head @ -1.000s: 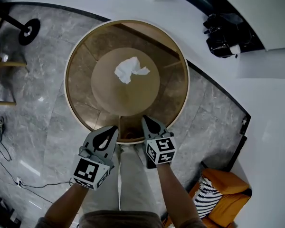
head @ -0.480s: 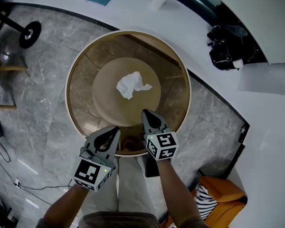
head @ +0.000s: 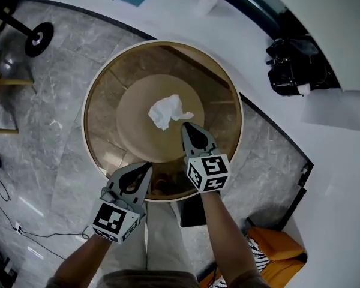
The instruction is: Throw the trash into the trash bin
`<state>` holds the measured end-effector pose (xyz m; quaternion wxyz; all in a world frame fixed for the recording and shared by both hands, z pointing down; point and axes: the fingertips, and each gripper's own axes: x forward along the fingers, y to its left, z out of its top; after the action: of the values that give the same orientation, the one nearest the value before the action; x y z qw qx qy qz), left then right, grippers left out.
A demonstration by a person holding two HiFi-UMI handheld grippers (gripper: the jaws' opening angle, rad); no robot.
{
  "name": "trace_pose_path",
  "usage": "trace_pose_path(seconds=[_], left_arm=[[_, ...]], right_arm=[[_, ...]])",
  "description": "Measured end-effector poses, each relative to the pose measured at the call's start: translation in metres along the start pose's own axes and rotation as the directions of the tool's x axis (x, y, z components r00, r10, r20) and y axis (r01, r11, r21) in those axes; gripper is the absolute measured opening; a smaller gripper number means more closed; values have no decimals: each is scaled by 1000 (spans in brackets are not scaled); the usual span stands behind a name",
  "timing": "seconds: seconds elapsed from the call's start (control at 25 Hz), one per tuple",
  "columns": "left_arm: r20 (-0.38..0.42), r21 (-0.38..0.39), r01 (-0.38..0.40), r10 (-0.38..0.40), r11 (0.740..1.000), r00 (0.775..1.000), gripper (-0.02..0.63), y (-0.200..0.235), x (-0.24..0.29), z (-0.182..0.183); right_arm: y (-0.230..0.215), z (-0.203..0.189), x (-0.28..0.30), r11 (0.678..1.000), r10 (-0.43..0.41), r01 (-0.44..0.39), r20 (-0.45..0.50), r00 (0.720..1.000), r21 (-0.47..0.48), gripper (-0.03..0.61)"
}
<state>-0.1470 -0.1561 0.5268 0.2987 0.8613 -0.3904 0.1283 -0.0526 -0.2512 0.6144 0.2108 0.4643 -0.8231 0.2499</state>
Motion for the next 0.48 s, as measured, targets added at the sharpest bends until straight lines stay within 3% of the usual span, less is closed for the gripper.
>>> trace_pose_path(seconds=[0.08,0.16,0.24,0.32,0.48], left_arm=[[-6,-4,1,-1,1000,1000,18,-1,-2,-3],[-9,-4,-1,1,1000,1000,18,-1,-3,-6],[-10,-5,-5,5,1000,1000,18,1,-5,-8],[-10,-9,-12,12,1000,1000,18,3,-7,-10],[-16,-20,-21,20,1000,1000,18,6,-8,-13]], right_arm=[[-1,-1,1,1000,-11,11,-1,1000,-5,33],[0,-3,3,1000,-17,17,-5,1000,-11,217],[1,-4,5,999,-26,25,-5,1000,-29,284],[3,-5,8,998,-34,34,-6,999,-51,326],[5,-7,15,998,-27,26,-17,999,-52,341]])
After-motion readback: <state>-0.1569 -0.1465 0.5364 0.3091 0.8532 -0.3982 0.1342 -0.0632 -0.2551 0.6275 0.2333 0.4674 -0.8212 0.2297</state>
